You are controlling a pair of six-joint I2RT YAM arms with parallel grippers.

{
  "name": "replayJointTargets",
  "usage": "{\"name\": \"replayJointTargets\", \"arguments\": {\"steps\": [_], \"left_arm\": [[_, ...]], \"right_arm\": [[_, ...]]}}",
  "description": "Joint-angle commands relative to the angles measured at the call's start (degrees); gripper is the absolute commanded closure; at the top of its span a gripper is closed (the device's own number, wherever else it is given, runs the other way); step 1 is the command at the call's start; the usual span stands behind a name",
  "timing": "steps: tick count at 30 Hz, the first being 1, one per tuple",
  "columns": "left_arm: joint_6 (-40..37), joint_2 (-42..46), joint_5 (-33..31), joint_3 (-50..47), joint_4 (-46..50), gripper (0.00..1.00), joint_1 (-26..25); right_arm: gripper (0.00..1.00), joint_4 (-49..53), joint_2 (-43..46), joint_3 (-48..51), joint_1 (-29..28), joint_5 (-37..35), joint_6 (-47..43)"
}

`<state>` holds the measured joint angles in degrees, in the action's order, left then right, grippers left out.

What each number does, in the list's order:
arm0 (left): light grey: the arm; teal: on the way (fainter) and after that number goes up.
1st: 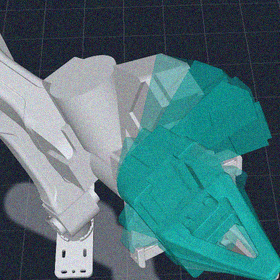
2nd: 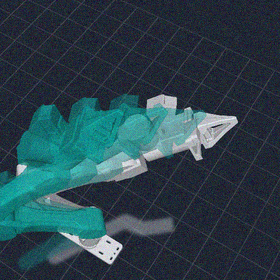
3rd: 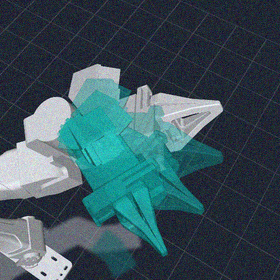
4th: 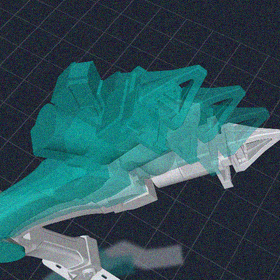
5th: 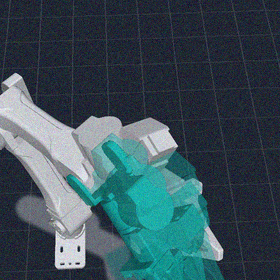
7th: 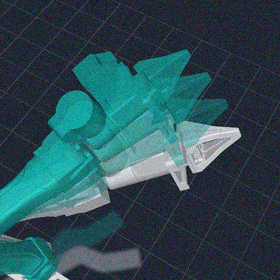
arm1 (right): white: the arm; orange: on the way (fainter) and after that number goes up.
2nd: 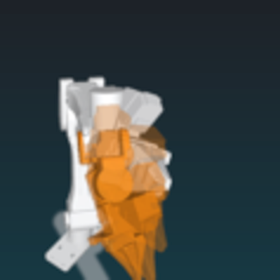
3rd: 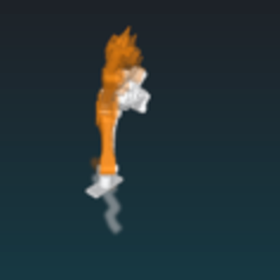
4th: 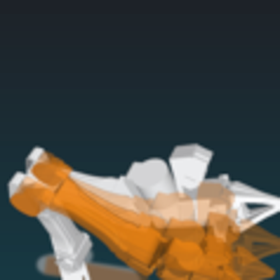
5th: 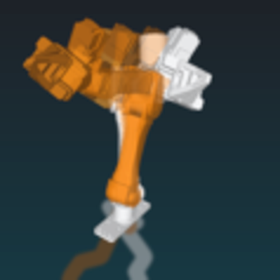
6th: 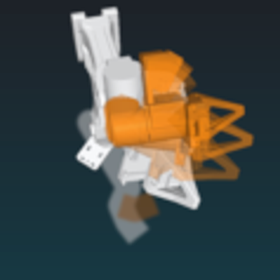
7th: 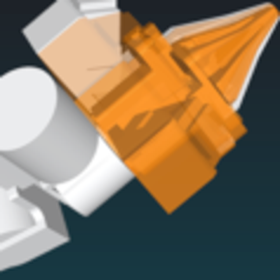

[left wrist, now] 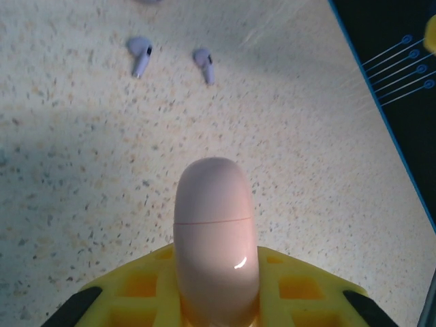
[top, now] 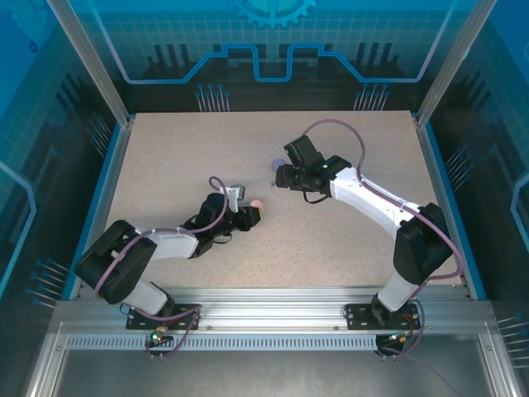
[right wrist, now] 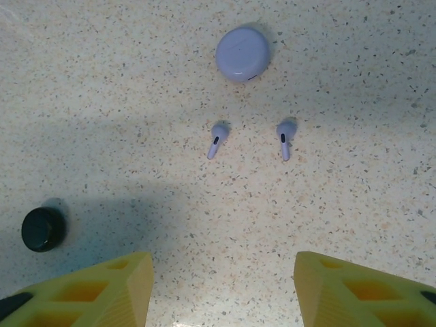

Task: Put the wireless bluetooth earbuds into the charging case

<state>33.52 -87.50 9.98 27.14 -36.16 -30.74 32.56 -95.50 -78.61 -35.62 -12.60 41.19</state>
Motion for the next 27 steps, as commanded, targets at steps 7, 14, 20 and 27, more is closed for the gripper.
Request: {"name": "replayJointTargets", "arguments": {"steps": [7, 14, 20, 27], "left_arm": [[5.15, -9.68, 5.27, -2.84, -11.91, 0.89, 1.71], [5.58, -11.58, 5.85, -3.46, -13.24, 0.71, 3.05], [2.78, -9.34, 4.97, -3.49, -10.69, 0.57, 3.24], [1.08, -6.12, 3.43, -4.27, -9.18, 0.53, 3.75]], "right_arm": [[0.41, 1.76, -1.32, -2.57, -0.42, -2.62, 0.38], [0.39, 2.29, -1.32, -2.47, -0.17, -3.13, -0.01], [0.36, 2.14, -1.24, -2.76, -0.01, -3.29, -0.29], [0.33, 2.34, -0.96, -3.70, 0.28, -3.32, -0.80]]}}
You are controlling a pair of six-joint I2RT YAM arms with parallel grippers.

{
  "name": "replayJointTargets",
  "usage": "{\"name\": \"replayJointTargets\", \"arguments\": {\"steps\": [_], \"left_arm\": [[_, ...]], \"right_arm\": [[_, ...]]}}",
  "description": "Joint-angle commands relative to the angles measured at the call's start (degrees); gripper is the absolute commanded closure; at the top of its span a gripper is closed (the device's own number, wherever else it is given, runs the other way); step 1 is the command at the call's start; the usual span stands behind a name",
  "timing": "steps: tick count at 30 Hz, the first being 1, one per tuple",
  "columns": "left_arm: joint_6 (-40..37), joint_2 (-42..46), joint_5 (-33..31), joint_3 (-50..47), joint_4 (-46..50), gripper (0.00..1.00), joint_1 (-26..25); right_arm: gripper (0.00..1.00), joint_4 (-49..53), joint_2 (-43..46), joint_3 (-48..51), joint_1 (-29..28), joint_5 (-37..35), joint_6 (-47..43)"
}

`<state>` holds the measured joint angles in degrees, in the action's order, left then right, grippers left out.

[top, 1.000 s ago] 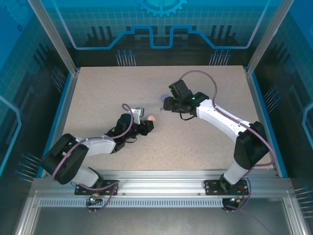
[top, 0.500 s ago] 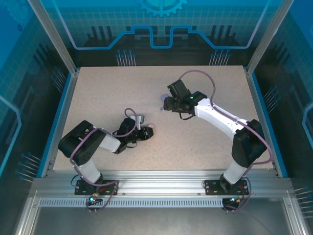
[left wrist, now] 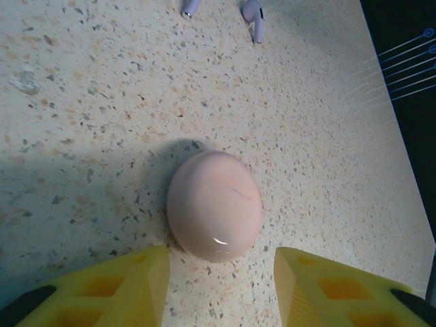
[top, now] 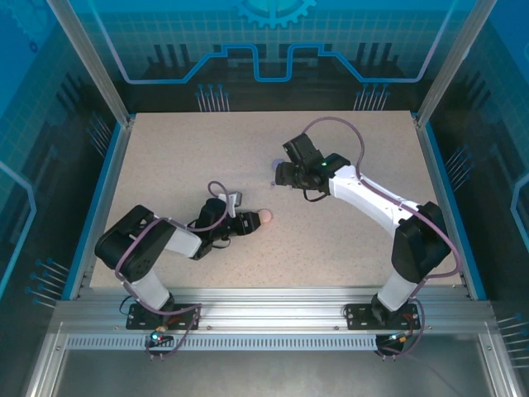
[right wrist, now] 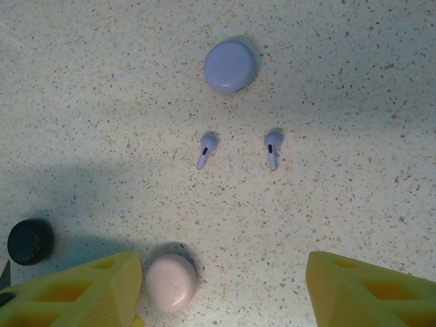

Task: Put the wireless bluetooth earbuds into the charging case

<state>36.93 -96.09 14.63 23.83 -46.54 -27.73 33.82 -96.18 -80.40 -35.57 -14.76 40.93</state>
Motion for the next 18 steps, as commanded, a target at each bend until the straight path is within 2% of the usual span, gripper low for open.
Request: {"name": "replayJointTargets", "arguments": {"steps": [1, 10, 18], "left_arm": [[-2.64, 3.10, -1.42, -0.88, 1.70, 0.52, 0.87], [-9.03, 17.07, -4.27, 2.34, 15.05, 0.48, 1.45], [-16.81, 28.21, -9.31, 7.60, 24.88, 0.44, 1.53]], "right_arm": [[0.33, 1.07, -0.18, -2.02, 0.30, -1.19, -0.66], [0.29, 0.81, 1.69, -2.56, 1.03, -1.46, -0.96], [0.29, -0.38, 1.67, -4.01, 2.16, -2.03, -1.83]]}}
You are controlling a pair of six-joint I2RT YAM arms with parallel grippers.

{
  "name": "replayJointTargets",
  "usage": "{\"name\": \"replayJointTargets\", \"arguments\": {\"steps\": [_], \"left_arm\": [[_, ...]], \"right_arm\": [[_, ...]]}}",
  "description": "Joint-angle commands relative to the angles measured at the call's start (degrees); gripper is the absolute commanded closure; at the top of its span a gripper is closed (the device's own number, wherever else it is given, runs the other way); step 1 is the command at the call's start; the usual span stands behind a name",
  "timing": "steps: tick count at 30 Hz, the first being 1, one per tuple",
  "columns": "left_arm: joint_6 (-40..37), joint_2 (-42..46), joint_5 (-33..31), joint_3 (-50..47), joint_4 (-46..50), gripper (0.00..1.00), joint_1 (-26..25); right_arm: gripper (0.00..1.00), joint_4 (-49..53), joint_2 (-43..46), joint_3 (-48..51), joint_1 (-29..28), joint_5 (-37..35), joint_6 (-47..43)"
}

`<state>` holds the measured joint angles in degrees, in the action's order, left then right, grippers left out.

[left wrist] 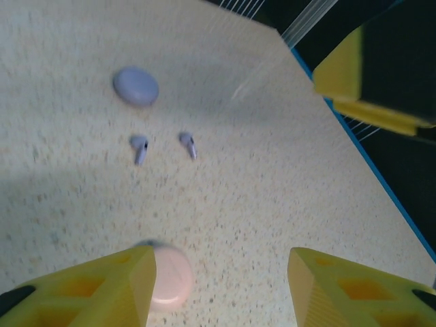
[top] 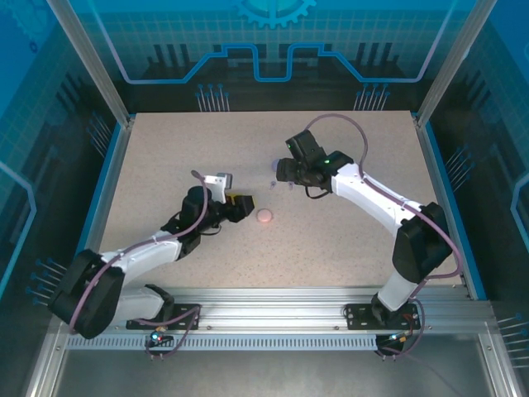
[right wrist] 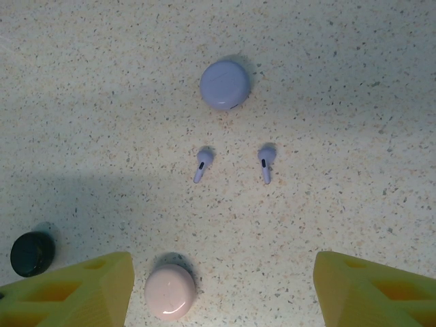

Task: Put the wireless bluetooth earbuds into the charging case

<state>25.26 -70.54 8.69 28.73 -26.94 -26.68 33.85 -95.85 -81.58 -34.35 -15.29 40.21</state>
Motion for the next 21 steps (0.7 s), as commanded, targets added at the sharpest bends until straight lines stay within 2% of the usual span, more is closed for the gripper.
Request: {"name": "replayJointTargets", "arguments": {"steps": [1, 8, 16, 21], "left_arm": [[-5.90, 3.43, -4.10, 3.41, 5.88, 0.43, 0.50], [-10.66, 4.48, -10.10, 7.58, 1.82, 0.35, 0.59], [-14.17, -0.37, -11.94, 15.16, -0.20, 0.28, 1.51], [-12.03, -3.13, -11.36, 16.67, -4.34, 0.22, 4.49]], "right_arm": [[0.29, -0.39, 1.01, -3.28, 1.10, -1.51, -1.31], [0.29, 2.47, -5.75, -10.39, 1.83, -1.52, -1.47], [0.29, 8.87, -18.25, -23.03, 1.66, -0.97, -1.89], [0.28, 11.77, -25.81, -30.08, 1.57, -0.23, -2.18]]}}
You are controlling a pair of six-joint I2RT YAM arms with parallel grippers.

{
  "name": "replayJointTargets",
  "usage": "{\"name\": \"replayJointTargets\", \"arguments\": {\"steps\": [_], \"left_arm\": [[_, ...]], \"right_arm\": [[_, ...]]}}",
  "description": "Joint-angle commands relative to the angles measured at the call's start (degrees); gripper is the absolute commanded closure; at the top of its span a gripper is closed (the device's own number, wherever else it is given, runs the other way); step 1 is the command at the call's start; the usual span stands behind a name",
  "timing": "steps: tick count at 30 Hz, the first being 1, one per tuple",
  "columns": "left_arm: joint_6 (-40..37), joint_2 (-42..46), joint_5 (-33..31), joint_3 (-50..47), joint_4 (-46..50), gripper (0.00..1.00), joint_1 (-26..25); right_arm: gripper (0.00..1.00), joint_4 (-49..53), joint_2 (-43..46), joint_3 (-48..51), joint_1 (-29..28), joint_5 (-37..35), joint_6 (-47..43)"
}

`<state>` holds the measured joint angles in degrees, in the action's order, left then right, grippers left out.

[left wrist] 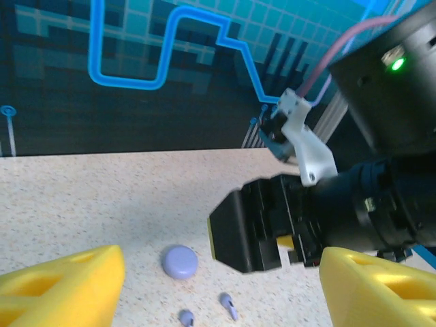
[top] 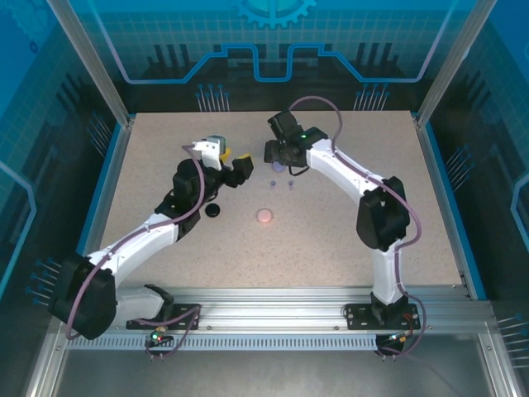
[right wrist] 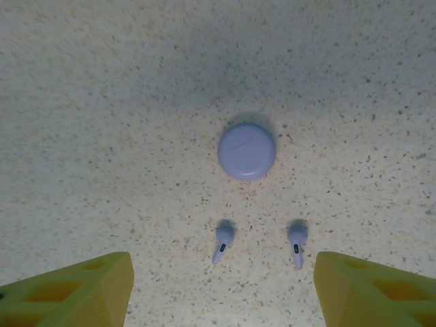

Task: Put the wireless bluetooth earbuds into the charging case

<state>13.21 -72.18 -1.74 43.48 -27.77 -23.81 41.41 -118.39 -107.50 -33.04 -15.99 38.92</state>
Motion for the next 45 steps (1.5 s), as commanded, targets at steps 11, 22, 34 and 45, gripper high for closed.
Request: {"name": "replayJointTargets", "arguments": {"steps": [11, 22, 34, 45], "left_arm": [[4.90, -4.27, 1.94, 2.83, -9.49, 0.03, 6.49], [6.33, -5.94, 4.80, 4.60, -14.40, 0.01, 8.95], [8.98, -4.72, 1.96, 5.00, -13.67, 0.01, 9.93], [7.79, -5.51, 5.57, 4.33, -14.53, 0.01, 9.93]], "right_arm": [[0.27, 13.77, -20.33, -24.23, 0.65, -1.05, -2.54], [0.27, 14.01, -25.20, -29.43, 1.21, -0.27, -1.32], [0.27, 15.38, -27.98, -33.38, 1.30, -0.72, -0.86], [0.28, 15.12, -30.57, -33.74, 1.91, -2.26, -0.49]]}}
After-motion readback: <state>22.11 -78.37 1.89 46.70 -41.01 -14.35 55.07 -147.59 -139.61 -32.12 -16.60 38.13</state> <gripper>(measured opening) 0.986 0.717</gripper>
